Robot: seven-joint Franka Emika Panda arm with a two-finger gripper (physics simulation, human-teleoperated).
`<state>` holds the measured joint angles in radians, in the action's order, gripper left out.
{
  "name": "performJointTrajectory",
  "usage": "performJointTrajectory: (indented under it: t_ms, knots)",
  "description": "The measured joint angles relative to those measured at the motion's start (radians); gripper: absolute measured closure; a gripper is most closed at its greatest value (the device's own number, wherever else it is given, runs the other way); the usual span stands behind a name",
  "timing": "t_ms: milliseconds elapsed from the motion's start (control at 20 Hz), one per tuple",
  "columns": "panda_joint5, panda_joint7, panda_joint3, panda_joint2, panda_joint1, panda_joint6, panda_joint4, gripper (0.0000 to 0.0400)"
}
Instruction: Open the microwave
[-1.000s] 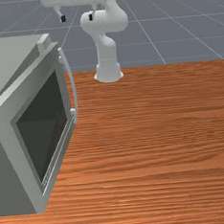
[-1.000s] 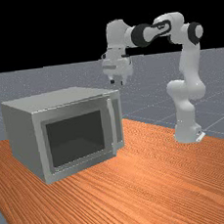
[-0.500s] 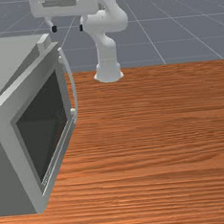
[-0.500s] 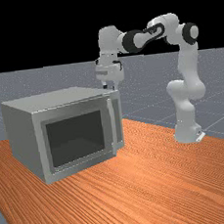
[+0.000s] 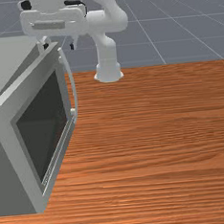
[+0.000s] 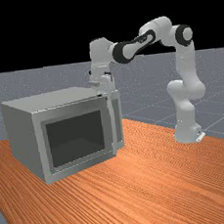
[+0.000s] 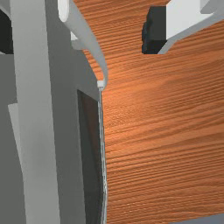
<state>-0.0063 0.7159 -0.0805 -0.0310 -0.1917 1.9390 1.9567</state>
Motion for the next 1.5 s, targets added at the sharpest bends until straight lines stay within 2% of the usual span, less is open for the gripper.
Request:
performJointTrajectory:
  t_ms: [300,500,750,900,1200,1400,1500]
  knots:
    - [0.000,0.007,0.055,0.033,-0.048,0.023,-0.008,0.0000]
    - [0.001,0.045,0.141,0.035,-0.082,0.022,-0.006,0.0000]
    - [-0.012,0.127,0.281,0.090,-0.058,0.001,-0.069,0.0000]
    - [-0.034,0.178,0.329,0.234,-0.013,-0.093,-0.268,0.0000]
    - [-0.083,0.196,0.331,0.410,0.038,-0.168,-0.558,0.0001]
    - [-0.153,0.197,0.269,0.620,0.038,-0.256,-0.966,0.0000]
    - [-0.178,0.207,0.239,0.739,0.039,-0.299,-1.103,0.0000]
